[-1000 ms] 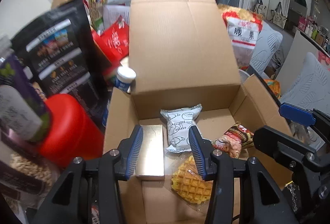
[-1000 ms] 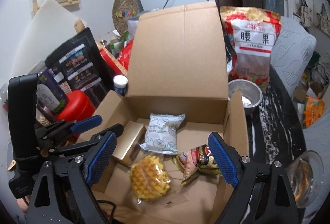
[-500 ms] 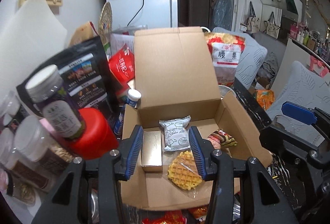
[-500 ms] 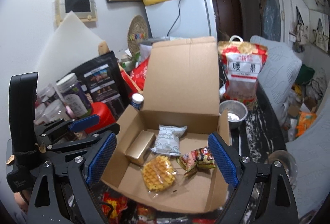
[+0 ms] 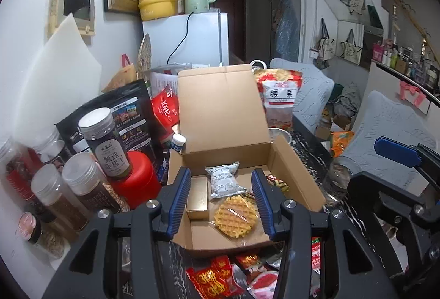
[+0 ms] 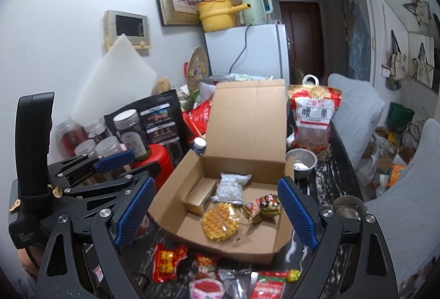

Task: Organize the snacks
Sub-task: 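Withdraw both tools from the box back over the table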

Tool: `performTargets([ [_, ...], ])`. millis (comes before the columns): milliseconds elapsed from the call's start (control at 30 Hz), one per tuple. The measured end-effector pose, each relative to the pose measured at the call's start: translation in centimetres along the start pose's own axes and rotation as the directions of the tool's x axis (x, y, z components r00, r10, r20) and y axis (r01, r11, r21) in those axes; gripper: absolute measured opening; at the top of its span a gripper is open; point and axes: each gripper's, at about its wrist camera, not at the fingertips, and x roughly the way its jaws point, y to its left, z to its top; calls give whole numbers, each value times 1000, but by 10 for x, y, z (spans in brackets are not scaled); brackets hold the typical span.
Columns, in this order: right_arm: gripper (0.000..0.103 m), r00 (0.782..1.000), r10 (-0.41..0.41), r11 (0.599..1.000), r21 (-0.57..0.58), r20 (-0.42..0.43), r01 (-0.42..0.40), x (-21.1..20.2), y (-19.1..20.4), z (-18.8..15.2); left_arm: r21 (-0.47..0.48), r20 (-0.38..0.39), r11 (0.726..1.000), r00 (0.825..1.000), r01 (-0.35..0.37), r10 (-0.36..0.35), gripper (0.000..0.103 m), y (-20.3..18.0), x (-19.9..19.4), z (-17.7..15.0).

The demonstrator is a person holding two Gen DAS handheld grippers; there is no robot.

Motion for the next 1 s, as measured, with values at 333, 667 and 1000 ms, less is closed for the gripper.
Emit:
performTargets([
  [333, 94, 999, -6, 1000, -22, 43, 7, -50, 18, -21, 24, 30, 999, 999, 26, -27, 46, -10, -51, -21],
  [667, 94, 998, 7, 999, -53, 58, -4, -83, 40, -49, 38, 30, 998, 998, 54, -56, 46, -16, -84, -48],
  [1000, 95, 998, 13, 998, -58, 56, -10, -103, 52, -79, 34, 0, 995, 996, 94, -94, 46, -15, -98, -76],
])
